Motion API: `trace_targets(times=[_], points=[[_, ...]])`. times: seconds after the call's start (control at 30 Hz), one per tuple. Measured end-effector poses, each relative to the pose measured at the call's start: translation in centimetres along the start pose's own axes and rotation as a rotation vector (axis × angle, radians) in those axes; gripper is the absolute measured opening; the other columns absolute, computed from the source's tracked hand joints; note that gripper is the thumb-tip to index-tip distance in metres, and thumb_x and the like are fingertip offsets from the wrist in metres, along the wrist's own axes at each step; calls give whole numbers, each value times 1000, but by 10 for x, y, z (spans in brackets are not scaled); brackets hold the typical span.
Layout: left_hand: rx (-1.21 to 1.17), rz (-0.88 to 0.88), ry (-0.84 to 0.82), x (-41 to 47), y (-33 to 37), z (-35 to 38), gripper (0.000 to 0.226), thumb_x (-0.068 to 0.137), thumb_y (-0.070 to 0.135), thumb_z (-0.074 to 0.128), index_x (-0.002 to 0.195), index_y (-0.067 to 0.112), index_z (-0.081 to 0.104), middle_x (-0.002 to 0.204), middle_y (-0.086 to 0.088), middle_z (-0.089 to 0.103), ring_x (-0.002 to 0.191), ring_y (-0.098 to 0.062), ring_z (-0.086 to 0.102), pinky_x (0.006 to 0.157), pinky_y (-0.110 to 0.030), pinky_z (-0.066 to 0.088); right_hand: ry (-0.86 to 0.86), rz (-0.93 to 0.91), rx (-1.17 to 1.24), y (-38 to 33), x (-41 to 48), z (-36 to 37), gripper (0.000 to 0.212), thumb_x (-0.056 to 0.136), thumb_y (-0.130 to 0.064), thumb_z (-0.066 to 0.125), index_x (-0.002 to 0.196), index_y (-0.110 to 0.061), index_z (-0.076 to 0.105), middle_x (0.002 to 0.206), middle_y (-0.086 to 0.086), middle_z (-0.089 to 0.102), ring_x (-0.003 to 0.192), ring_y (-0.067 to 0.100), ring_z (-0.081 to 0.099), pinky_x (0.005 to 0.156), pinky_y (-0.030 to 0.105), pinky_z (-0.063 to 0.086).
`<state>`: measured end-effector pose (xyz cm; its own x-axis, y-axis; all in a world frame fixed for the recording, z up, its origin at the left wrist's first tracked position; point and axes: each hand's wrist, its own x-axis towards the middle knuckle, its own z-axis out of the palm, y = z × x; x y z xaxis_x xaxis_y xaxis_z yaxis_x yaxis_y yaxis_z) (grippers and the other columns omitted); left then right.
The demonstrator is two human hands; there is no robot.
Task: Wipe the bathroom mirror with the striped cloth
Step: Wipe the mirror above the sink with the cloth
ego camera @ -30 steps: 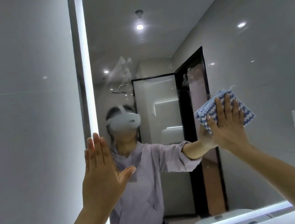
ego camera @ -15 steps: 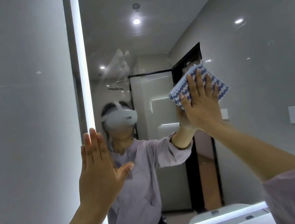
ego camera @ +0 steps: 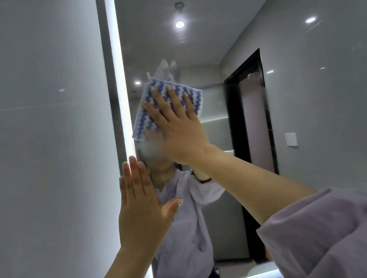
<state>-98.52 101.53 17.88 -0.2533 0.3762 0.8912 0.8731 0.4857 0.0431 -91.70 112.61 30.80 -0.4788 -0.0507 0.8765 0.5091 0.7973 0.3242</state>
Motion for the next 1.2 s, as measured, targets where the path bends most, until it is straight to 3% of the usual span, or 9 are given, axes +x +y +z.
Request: trace_targets(times=[0.17,0.4,0.53,0.73,1.2], points=[[8,-11,-6,1,0,-1,113,69,82,26,148,4,7,156,-15,4,144,-30,7,117,-40,9,-33,-125,-57,-19,18,0,68,96,-56,23,153,-25,1,161,3,-7,146,28,-15,116,53,-9],[-4,-2,16,1,0,-1,111,70,80,27,146,0,15,155,-19,12,143,-34,14,115,-45,18,-27,-167,-111,-16,20,-4,68,96,-57,24,153,-26,3,161,3,-6,147,28,-13,116,47,-15],[-2,1,10,0,0,0,112,70,81,24,147,1,10,156,-17,5,144,-33,7,117,-43,13,-36,-192,-110,-4,20,-10,68,96,-58,27,152,-28,2,161,1,-6,147,26,-11,118,47,-11],[5,14,6,-1,-3,4,111,73,80,26,148,2,2,158,-15,-3,146,-31,0,116,-41,9,-11,-57,-74,49,10,-18,69,96,-59,22,152,-27,-2,161,2,-9,146,24,-15,118,45,-10],[9,7,17,-2,-4,7,111,73,81,24,148,2,6,158,-14,0,146,-31,1,116,-41,9,36,270,-76,187,-55,-20,70,90,-68,3,150,-35,-10,160,-4,-12,146,19,-15,120,45,-2]])
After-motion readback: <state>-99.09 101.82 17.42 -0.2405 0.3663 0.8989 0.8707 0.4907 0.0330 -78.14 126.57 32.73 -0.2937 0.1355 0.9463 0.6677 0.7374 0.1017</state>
